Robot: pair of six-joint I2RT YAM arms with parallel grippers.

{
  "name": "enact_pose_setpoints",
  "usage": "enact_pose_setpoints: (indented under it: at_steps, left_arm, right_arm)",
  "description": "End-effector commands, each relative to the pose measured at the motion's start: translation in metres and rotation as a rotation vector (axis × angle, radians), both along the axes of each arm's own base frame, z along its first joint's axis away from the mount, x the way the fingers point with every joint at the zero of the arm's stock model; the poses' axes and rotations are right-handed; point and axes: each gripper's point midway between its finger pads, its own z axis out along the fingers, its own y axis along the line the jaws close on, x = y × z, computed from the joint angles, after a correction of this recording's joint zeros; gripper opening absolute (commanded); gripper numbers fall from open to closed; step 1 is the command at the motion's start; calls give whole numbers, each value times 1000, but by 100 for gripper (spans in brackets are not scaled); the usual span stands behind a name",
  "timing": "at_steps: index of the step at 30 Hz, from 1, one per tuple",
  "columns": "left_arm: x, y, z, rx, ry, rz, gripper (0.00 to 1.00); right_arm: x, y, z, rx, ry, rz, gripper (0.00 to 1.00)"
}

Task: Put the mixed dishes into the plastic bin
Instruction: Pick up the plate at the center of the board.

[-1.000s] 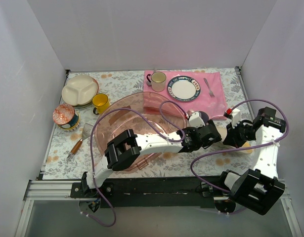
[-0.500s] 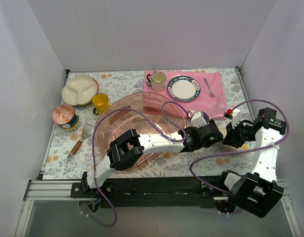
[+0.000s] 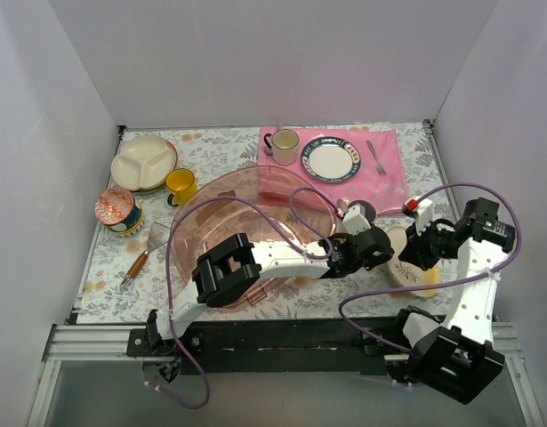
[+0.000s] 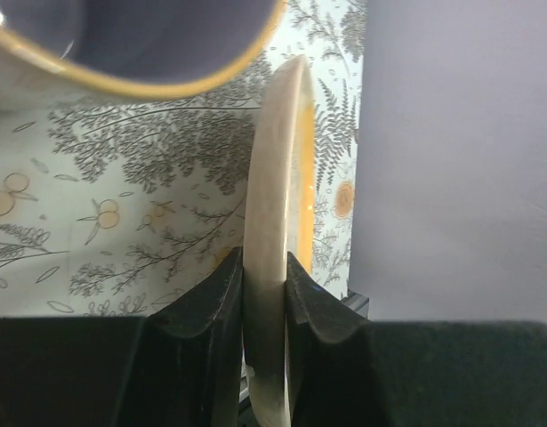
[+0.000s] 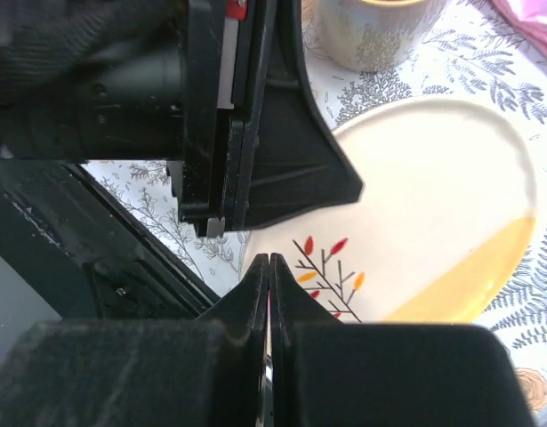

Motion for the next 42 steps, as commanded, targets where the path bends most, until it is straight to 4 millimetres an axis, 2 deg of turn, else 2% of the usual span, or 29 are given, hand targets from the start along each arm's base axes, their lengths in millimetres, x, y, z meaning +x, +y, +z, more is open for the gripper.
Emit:
enact_pose_setpoints:
  at_steps: [1,6,8,9,10,11,13,14,17,18,26,29,36,39,40,42]
  left_arm:
    - [6,-6,78,-519,439,290,0]
    - [5,-5,103,-587,396,246,0]
    - [4,-3,107,-585,362,225,0]
    - [3,-2,119,-612,343,209,0]
    - [3,-1,124,-617,324,198,0]
    - [2,1,125,-618,310,190,0]
    - [0,2,142,-632,252,149,0]
    - [0,2,147,-632,235,136,0]
    - [-5,3,167,-638,163,82,0]
    - [-6,3,173,-649,151,69,0]
    - [-17,15,223,-683,12,-26,0]
    - [-19,22,231,-687,-24,-40,0]
    - [-23,50,272,-682,-151,-54,0]
    - [-20,63,271,-650,-186,-50,0]
    - [-17,74,282,-661,-205,-37,0]
    - [-14,84,275,-627,-225,-29,0]
  right_arm:
    - [4,3,15,-4,-83,12,1]
    - [6,3,24,-20,-124,7,1]
    - [12,-3,32,-42,-135,-18,1]
    - [20,-10,45,-67,-165,-38,3]
    - [28,-16,52,-84,-190,-57,8]
    - [34,-24,59,-99,-205,-95,19]
    - [44,-33,77,-110,-246,-150,30]
    - [51,-41,85,-122,-276,-181,39]
    - [61,-50,104,-133,-341,-227,56]
    - [62,-50,108,-130,-353,-235,58]
    - [70,-52,141,-87,-414,-281,64]
    - [67,-41,159,-30,-433,-262,65]
    - [61,-19,180,78,-459,-212,68]
    - [57,-8,189,124,-468,-161,69]
    - [56,-5,192,134,-473,-150,69]
    - [52,2,199,162,-484,-128,70]
